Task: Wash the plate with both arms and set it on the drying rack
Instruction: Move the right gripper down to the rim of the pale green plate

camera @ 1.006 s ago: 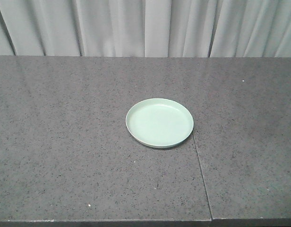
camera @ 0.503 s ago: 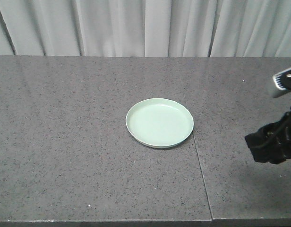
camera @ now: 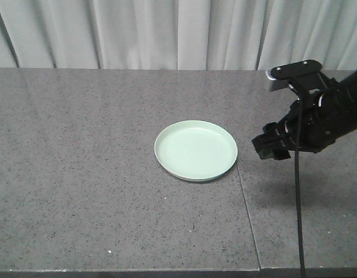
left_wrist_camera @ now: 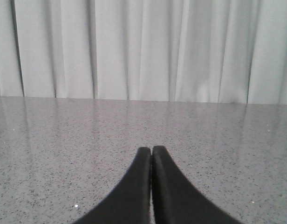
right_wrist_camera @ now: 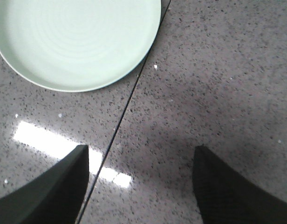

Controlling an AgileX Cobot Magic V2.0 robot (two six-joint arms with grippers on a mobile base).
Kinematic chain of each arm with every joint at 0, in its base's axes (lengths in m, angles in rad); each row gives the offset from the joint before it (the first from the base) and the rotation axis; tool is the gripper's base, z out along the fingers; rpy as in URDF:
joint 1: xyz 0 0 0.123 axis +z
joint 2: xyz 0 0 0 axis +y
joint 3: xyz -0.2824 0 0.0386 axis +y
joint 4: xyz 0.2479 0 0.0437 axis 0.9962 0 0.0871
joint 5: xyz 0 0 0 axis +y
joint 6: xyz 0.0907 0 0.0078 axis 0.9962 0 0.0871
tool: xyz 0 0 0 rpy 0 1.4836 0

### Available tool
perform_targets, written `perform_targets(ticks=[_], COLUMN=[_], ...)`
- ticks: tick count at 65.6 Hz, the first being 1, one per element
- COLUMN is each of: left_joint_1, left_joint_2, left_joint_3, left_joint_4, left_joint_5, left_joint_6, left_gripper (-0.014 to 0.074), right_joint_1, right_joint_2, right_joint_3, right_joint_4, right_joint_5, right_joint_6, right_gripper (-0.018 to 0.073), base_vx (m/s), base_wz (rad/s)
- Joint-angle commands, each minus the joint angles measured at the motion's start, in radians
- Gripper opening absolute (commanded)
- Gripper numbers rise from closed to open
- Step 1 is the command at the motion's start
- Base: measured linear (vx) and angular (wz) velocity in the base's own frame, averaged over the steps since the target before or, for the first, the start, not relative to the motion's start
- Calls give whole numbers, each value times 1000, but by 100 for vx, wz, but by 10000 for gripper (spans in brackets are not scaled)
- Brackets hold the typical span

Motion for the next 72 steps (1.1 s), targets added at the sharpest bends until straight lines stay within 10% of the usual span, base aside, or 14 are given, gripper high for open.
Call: perform_targets(ticks=[1,72], left_joint_1=[1,1], left_joint_2=[-14,-14], left_joint_3=[-29,-29], left_joint_4=[-10,-10], left_joint_5=[-71,-71], left_joint_6=[-5,-5], left_gripper=[-6,-6], right_joint_1=[1,1], right_joint_2=[36,491], right_joint_3=[-83,-434], right_joint_4=[46,24], right_joint_5=[-27,-49], right_joint_6=[2,22], right_gripper=[463,379], base_vx=[0,0], base_wz=[0,0])
